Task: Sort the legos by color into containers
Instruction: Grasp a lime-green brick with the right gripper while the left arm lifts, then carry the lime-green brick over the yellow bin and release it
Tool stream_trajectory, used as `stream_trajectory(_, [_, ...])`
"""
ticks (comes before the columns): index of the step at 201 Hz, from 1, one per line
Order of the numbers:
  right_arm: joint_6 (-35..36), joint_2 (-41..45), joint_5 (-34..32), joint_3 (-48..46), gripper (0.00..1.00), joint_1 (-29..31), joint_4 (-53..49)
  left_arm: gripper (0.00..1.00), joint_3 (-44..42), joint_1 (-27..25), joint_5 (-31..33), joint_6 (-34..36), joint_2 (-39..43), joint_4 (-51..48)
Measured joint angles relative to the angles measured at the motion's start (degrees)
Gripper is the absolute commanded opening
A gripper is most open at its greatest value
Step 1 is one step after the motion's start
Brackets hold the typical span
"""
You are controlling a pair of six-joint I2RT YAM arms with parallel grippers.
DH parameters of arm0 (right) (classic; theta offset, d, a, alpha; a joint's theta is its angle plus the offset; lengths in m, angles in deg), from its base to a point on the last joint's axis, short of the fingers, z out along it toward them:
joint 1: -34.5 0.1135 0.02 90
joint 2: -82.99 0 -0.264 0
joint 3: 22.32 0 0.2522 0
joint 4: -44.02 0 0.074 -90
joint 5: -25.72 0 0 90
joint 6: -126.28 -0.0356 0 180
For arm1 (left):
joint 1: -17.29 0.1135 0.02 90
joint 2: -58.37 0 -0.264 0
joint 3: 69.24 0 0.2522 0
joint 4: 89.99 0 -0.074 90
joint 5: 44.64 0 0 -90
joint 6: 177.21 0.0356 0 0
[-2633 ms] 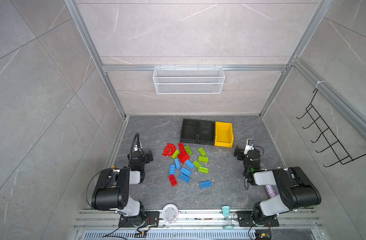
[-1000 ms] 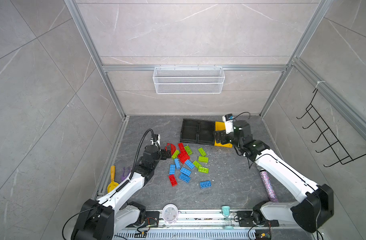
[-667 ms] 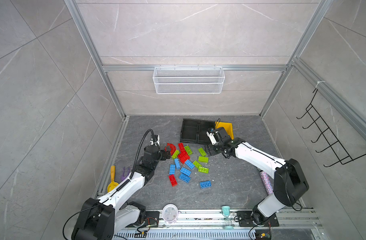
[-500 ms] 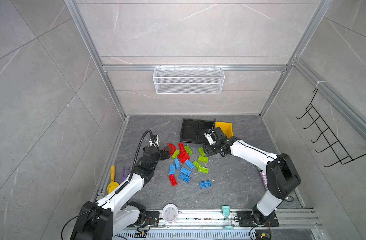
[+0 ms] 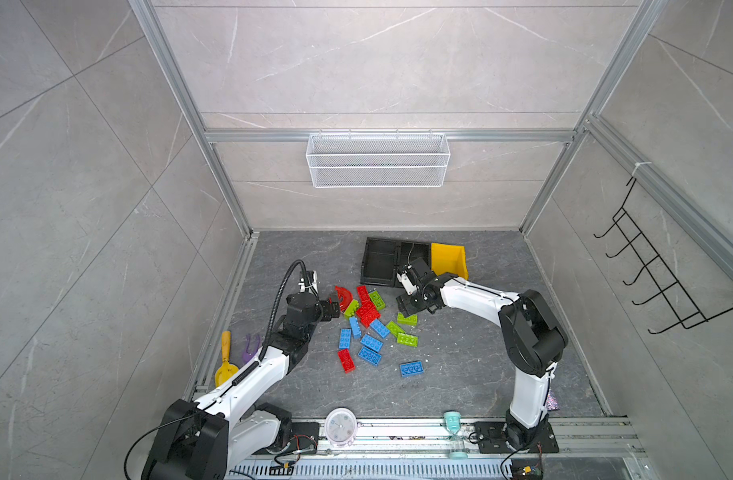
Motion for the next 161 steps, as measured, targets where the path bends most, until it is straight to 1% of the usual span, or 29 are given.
stream_trajectory(39, [-1.1,-2.9,-0.9,2.0,0.67,0.7,0.2,1.00,0.0,0.0,0.0,0.0,0.0,0.0])
stream_trajectory(71, [-2.3,-4.7,-2.5,3.4,0.63,1.4,0.2,1.00,0.0,0.0,0.1,0.0,0.0,0.0])
stream_trajectory(115, [-3.3,-6.5,-3.7,4.9,0.52,1.5,-0.3,1.00,0.0,0.0,0.1,0.0,0.4,0.0])
stream_trajectory(129, [-3.5,-6.6,-4.1,5.0,0.45,1.5,-0.2,1.00,0.0,0.0,0.1,0.0,0.6,0.0])
stream_trajectory(140, [-3.8,-6.6,-4.4,5.0,0.42,1.5,-0.2,1.00,0.0,0.0,0.1,0.0,0.8,0.0])
stream_trajectory(149, [-3.7,-6.6,-4.5,5.0,0.37,1.5,-0.2,1.00,0.0,0.0,0.2,0.0,0.8,0.0])
stream_trajectory(161, [-3.8,-6.6,-4.5,5.0,0.34,1.5,-0.2,1.00,0.0,0.0,0.2,0.0,0.8,0.0])
